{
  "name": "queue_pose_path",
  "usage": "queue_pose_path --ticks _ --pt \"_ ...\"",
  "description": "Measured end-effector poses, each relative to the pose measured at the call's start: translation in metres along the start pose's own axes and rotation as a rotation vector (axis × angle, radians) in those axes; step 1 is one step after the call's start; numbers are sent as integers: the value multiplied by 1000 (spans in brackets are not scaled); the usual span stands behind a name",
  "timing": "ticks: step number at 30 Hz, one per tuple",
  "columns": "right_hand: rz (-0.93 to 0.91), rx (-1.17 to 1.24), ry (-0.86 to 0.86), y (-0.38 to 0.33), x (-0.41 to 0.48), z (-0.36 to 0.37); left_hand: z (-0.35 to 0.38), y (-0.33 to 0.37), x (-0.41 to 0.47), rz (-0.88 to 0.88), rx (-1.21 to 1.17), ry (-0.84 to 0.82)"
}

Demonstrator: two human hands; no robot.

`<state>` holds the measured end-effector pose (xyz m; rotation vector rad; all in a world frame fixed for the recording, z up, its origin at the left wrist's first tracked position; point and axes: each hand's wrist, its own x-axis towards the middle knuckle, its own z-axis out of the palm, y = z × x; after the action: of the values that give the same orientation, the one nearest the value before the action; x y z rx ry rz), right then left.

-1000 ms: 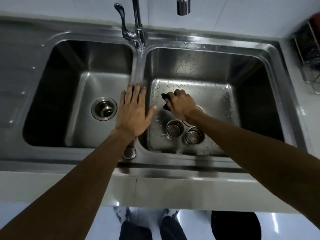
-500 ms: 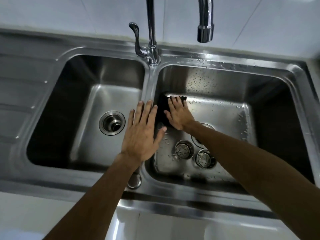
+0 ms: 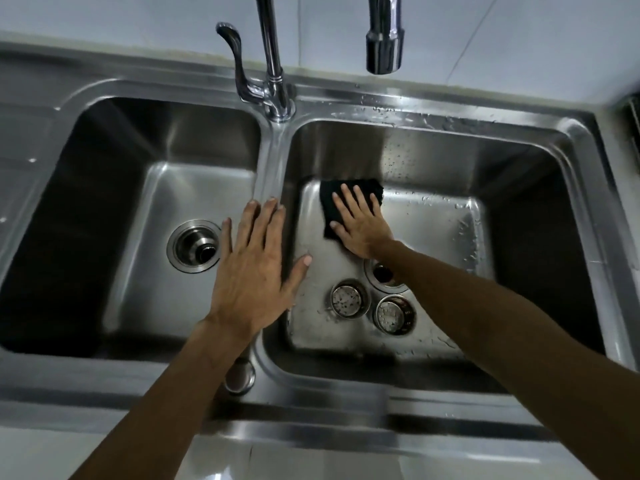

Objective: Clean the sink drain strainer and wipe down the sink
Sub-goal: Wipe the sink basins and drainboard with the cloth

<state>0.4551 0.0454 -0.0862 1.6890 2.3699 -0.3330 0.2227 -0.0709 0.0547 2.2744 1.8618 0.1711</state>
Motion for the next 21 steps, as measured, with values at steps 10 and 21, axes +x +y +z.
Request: queue_pose_path --ticks 10,21 --pt "513 106 -65 120 -78 3 9 4 54 42 91 -2" --pt "94 54 -68 -20 -6 -6 12 5 54 45 68 50"
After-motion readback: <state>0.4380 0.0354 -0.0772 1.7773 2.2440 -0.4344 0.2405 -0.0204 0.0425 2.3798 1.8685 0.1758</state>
